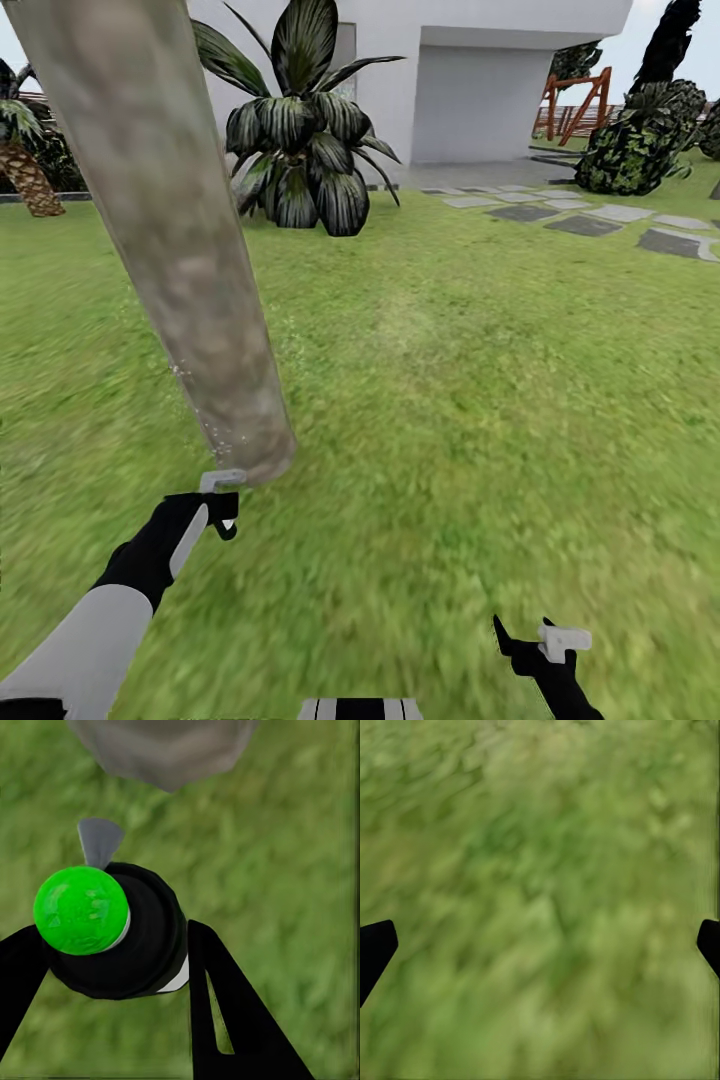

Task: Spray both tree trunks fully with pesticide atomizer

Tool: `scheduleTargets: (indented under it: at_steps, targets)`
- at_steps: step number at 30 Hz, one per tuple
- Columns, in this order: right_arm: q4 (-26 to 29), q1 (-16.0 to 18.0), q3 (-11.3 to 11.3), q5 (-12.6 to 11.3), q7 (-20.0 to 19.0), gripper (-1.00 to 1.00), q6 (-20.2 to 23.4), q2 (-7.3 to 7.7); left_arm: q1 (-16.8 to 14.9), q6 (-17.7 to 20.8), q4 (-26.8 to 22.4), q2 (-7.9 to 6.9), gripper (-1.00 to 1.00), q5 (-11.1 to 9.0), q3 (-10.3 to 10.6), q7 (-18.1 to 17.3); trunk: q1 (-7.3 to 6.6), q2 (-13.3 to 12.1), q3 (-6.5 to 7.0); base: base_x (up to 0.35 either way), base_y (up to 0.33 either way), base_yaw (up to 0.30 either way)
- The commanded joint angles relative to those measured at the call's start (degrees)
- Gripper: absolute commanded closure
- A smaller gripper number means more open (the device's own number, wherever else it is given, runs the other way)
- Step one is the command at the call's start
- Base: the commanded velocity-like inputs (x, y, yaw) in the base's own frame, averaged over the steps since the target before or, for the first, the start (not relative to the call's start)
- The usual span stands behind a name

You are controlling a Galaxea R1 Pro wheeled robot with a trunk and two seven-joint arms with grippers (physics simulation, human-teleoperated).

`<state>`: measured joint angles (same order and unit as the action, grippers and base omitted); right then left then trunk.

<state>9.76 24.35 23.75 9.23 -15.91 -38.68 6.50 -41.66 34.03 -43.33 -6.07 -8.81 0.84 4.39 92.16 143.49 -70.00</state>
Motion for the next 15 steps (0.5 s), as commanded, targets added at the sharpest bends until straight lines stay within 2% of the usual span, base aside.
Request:
scheduleTargets:
  at_steps: [1, 10, 12, 14, 15]
  targets:
    - [0.0, 0.0, -0.01, 0.0, 0.0, -1.0, 0.0, 0.0, 0.0, -0.01, 0.0, 0.0, 1.0, 0.02, 0.02, 0.01, 0.0, 0.0, 0.0, 0.004, -0.273, 0.221]
    - [0.0, 0.0, 0.02, 0.0, 0.04, -1.0, 0.0, 0.0, 0.0, -0.01, -0.51, 0.26, 1.0, 0.06, -0.05, 0.06, 0.0, 0.0, 0.0, 0.0, -0.274, 0.274]
    - [0.0, 0.0, 0.01, 0.0, 0.05, -1.0, 0.0, 0.0, 0.0, -0.01, -0.71, 0.29, 1.0, 0.03, -0.01, 1.6, 0.0, 0.0, 0.0, 0.0, -0.275, 0.279]
    - [0.0, 0.0, 0.01, 0.0, 0.01, -1.0, -0.02, 0.0, 0.0, 0.02, -0.92, 0.48, 1.0, -0.05, 0.46, 5.33, 0.0, 0.0, 0.0, 0.0, -0.275, 0.279]
    - [0.0, 0.0, -0.01, 0.0, 0.03, -1.0, -0.03, 0.0, 0.0, 0.01, -0.94, 0.5, 1.0, -0.08, 0.47, 5.73, 0.0, 0.0, 0.0, 0.0, -0.275, 0.279]
